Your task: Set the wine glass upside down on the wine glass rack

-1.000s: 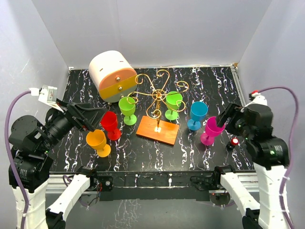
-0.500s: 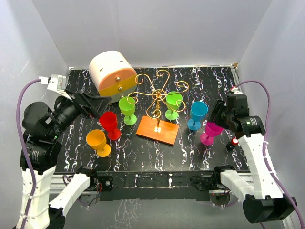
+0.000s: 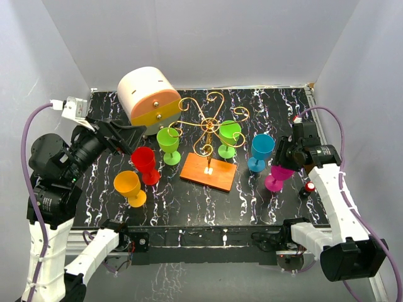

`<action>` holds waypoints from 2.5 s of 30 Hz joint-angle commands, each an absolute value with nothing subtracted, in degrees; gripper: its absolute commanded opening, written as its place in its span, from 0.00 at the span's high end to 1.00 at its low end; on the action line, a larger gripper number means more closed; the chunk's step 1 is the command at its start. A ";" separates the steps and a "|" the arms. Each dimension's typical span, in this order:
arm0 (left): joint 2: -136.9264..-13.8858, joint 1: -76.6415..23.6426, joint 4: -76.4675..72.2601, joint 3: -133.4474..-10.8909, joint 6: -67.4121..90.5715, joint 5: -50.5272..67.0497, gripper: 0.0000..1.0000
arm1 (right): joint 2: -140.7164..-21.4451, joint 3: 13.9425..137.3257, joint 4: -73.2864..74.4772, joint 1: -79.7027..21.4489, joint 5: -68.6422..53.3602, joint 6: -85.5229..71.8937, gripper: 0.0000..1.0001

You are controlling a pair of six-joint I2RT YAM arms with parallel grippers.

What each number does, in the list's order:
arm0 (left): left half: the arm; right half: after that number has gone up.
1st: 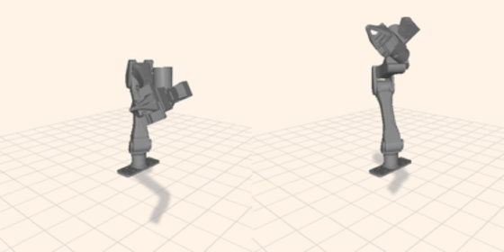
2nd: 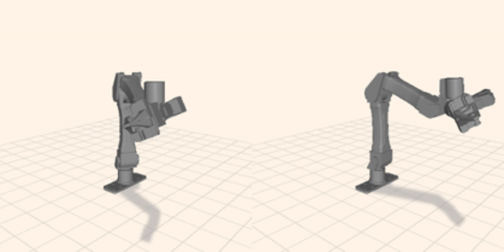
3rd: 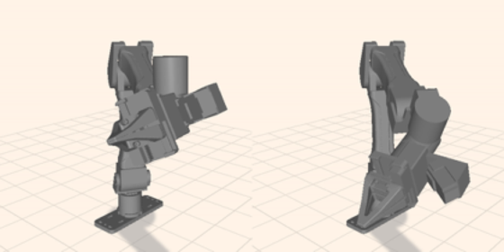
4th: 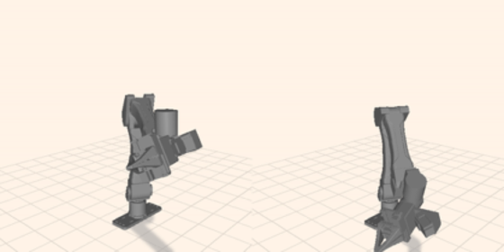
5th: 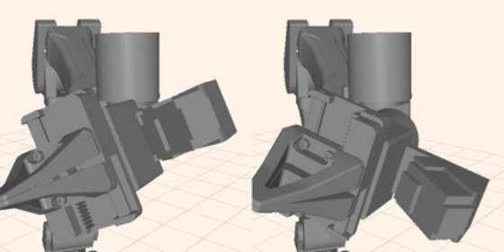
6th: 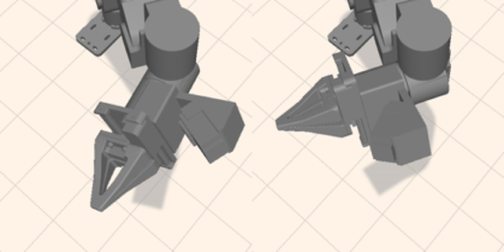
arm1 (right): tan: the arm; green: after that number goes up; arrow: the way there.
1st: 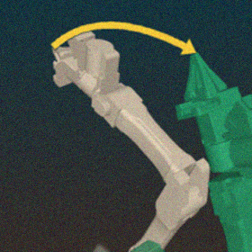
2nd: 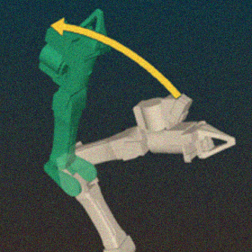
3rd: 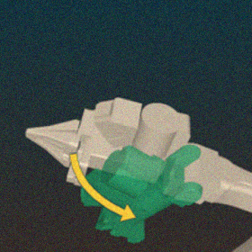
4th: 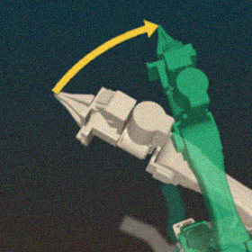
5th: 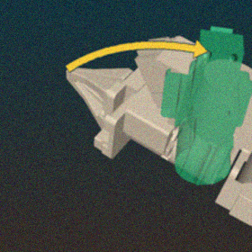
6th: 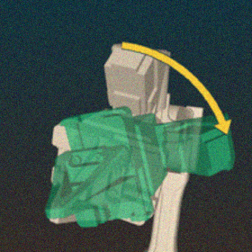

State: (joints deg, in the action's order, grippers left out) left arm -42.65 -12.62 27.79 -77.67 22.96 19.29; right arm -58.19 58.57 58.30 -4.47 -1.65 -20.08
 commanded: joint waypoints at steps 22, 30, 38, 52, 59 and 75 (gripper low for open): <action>-42.45 -12.85 26.98 -76.20 22.97 22.15 0.01 | -67.98 66.44 60.06 -19.38 19.70 -24.24 0.86; -42.32 -12.91 27.49 -76.75 22.89 20.31 0.01 | -67.60 67.84 61.30 -20.74 24.64 -24.80 1.00; -41.55 -12.88 26.11 -76.47 24.32 19.82 0.01 | -62.72 70.99 64.81 -20.74 29.13 -28.56 1.00; -43.63 -12.97 9.68 -74.81 35.42 41.36 0.01 | -47.76 85.46 50.08 -20.74 32.36 -30.88 1.00; -46.00 -12.92 5.33 -77.02 44.25 38.83 0.01 | -43.21 83.67 35.52 -20.70 25.73 -31.87 1.00; -50.73 -12.98 -15.15 -70.49 59.89 44.50 0.01 | -34.29 69.39 3.42 -20.69 -10.09 -37.68 1.00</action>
State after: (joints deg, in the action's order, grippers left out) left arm -49.58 -12.88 -8.29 -72.10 54.57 43.07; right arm -34.70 69.08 13.26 -20.58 -3.49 -35.88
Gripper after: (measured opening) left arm 0.985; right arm 0.016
